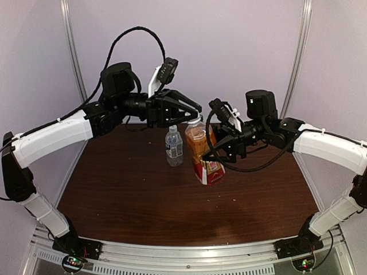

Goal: Unscrew the bottle caps

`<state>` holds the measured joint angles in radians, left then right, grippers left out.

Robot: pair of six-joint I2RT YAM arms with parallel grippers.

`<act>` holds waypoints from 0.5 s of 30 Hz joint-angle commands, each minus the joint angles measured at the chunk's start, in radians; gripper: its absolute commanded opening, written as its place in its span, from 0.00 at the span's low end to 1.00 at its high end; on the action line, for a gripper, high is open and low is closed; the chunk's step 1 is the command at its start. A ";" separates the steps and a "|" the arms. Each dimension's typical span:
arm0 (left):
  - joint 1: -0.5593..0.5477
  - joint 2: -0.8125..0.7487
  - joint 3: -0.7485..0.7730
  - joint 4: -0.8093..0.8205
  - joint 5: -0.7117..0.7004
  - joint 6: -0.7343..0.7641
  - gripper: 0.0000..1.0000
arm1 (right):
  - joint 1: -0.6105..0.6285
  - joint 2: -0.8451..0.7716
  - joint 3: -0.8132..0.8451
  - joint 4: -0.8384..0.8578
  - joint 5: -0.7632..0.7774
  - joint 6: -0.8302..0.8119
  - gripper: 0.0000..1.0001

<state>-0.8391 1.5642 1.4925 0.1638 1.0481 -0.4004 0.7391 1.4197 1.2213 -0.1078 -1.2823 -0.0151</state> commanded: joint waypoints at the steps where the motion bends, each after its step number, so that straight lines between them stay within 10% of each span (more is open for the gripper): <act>1: 0.008 -0.001 -0.011 0.038 0.015 -0.007 0.31 | -0.008 0.001 0.013 0.005 0.014 -0.007 0.58; 8: 0.008 -0.033 -0.012 -0.048 -0.121 0.000 0.20 | -0.013 -0.015 0.037 -0.078 0.218 -0.042 0.58; 15: -0.004 -0.086 0.006 -0.229 -0.639 -0.058 0.16 | -0.017 -0.025 0.015 -0.057 0.581 -0.043 0.59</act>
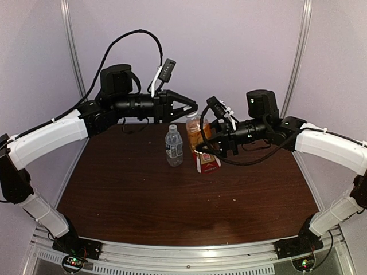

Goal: Unscrew the bottle caps

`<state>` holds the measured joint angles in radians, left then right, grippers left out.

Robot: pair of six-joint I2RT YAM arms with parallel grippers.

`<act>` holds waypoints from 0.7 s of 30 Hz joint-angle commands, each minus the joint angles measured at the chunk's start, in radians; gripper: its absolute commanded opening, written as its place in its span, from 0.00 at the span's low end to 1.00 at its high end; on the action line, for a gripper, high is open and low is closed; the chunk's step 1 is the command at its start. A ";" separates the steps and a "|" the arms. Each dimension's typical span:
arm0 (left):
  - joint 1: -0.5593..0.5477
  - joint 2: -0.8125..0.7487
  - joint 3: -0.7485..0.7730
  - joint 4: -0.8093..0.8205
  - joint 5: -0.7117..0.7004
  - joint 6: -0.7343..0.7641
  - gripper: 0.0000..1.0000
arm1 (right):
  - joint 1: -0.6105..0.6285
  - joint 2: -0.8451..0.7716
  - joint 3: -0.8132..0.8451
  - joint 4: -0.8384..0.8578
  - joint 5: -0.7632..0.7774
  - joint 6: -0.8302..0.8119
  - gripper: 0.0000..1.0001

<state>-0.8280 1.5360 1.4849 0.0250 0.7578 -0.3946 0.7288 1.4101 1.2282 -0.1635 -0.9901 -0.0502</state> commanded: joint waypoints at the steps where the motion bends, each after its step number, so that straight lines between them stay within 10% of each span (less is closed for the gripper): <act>1: -0.021 -0.064 0.012 -0.100 -0.421 -0.097 0.16 | -0.006 -0.015 0.007 0.002 0.332 -0.009 0.59; 7: -0.070 -0.070 0.050 -0.183 -0.655 -0.137 0.15 | -0.006 0.004 0.007 0.012 0.428 -0.004 0.59; 21: -0.066 -0.049 0.048 -0.094 -0.462 -0.100 0.42 | -0.007 0.003 -0.025 0.030 0.219 -0.037 0.59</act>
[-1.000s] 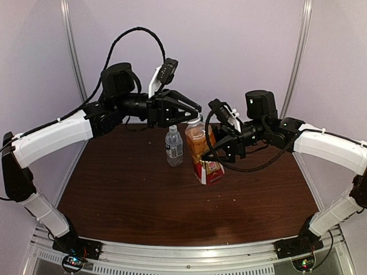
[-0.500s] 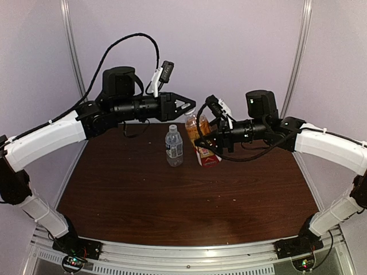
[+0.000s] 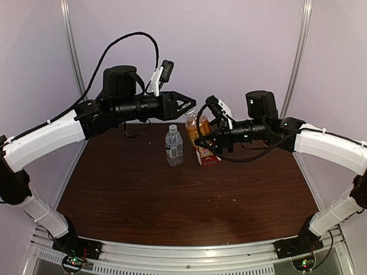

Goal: Unscrew the bottle caps

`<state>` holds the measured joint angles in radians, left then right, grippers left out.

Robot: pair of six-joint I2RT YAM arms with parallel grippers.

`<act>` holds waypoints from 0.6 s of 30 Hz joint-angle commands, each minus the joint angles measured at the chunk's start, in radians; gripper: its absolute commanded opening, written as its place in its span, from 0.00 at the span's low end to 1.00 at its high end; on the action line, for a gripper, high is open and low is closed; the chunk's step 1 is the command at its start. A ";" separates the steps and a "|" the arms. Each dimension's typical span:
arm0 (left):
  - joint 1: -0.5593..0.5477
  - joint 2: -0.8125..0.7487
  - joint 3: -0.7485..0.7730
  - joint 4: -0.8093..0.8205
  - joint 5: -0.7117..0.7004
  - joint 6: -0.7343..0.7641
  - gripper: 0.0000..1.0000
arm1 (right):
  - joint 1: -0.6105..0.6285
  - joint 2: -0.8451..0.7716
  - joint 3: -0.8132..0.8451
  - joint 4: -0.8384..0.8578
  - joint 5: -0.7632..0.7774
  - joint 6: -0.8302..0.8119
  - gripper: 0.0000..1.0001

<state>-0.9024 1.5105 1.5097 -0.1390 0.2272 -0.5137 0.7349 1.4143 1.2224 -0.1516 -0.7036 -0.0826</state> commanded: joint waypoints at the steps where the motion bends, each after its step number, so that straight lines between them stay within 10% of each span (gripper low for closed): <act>1: 0.014 -0.024 0.018 0.089 0.099 0.018 0.46 | -0.013 -0.002 -0.022 0.018 -0.088 -0.009 0.59; 9: 0.073 -0.048 -0.039 0.238 0.354 -0.010 0.77 | -0.013 -0.016 -0.036 0.026 -0.273 -0.023 0.59; 18: 0.080 -0.077 -0.061 0.282 0.726 0.182 0.85 | -0.013 -0.001 -0.006 0.028 -0.511 0.012 0.59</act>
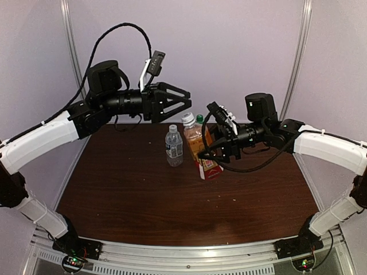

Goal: Unscrew the bottle caps

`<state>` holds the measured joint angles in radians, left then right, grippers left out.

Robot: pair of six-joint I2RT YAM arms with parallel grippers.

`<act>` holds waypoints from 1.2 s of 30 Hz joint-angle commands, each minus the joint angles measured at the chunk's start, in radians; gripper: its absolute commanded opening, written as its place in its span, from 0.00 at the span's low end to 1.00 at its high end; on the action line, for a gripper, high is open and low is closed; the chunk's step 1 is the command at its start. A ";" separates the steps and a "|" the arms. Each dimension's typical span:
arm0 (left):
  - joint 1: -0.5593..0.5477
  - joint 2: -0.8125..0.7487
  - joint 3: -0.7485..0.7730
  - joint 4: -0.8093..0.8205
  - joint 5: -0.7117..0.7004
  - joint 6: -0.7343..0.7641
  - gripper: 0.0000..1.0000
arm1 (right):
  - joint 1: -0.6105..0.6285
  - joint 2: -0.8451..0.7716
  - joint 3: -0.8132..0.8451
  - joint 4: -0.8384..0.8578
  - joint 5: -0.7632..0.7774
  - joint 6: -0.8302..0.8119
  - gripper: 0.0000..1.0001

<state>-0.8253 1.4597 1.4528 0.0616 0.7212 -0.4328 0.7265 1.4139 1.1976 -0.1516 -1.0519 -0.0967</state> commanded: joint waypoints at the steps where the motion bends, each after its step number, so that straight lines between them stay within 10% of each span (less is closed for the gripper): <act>1: 0.003 -0.025 -0.001 0.078 0.264 0.112 0.85 | -0.004 0.004 0.023 0.030 -0.187 0.034 0.59; 36: 0.014 0.132 0.009 0.288 0.437 -0.046 0.38 | -0.003 0.013 0.017 0.150 -0.307 0.168 0.58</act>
<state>-0.8181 1.5806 1.4780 0.2955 1.1385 -0.4610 0.7269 1.4273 1.2007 -0.0319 -1.3537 0.0605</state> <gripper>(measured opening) 0.380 0.581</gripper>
